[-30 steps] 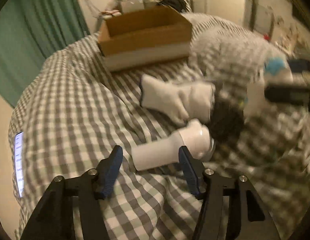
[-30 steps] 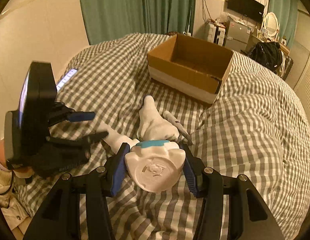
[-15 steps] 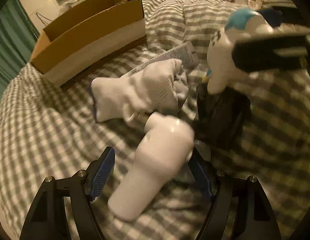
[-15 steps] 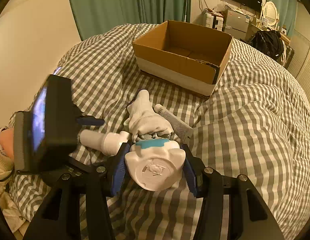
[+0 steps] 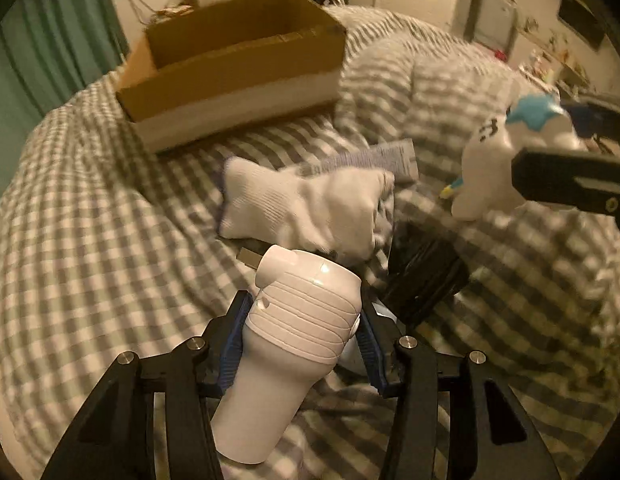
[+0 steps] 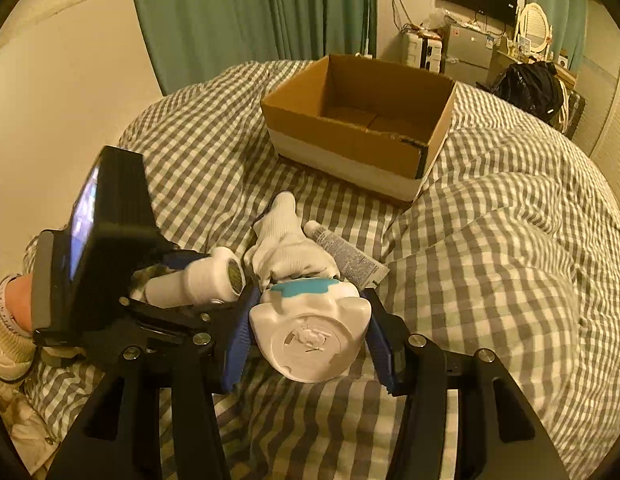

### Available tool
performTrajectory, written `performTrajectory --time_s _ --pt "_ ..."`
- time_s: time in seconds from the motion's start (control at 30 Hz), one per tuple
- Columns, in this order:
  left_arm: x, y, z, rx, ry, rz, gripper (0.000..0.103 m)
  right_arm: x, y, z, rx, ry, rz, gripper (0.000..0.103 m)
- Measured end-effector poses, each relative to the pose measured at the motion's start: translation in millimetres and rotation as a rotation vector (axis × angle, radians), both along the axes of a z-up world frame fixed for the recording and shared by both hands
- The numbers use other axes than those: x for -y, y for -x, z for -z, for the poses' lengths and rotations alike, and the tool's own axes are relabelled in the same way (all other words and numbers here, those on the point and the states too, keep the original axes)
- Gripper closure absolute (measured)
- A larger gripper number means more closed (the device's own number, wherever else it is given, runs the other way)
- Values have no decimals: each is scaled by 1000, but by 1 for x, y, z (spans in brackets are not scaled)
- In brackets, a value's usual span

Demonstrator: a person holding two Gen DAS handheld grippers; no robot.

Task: Organize objects
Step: 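Carry bottle and star toy to the box and release both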

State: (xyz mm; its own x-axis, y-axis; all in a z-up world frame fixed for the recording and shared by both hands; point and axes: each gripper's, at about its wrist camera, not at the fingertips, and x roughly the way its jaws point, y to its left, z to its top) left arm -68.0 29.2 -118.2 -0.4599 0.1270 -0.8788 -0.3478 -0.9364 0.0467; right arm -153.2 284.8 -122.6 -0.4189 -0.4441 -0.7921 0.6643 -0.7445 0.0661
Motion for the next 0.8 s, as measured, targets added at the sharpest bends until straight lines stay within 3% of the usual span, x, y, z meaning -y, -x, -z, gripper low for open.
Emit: performTrajectory --time_s 0.23,0.43,0.63,0.8 --pt "15 -6 -57 -126 -20 -62 52 0 -14 -34 -82 27 -2 52" --pt "35 10 -126 -248 -65 -107 52 6 -15 -73 -171 46 -15 52" --pt "48 51 -182 -344 -79 -159 52 23 8 -124 -270 66 -27 52" --pt "48 102 -200 -366 -77 -166 52 43 53 -159 -309 94 -24 52"
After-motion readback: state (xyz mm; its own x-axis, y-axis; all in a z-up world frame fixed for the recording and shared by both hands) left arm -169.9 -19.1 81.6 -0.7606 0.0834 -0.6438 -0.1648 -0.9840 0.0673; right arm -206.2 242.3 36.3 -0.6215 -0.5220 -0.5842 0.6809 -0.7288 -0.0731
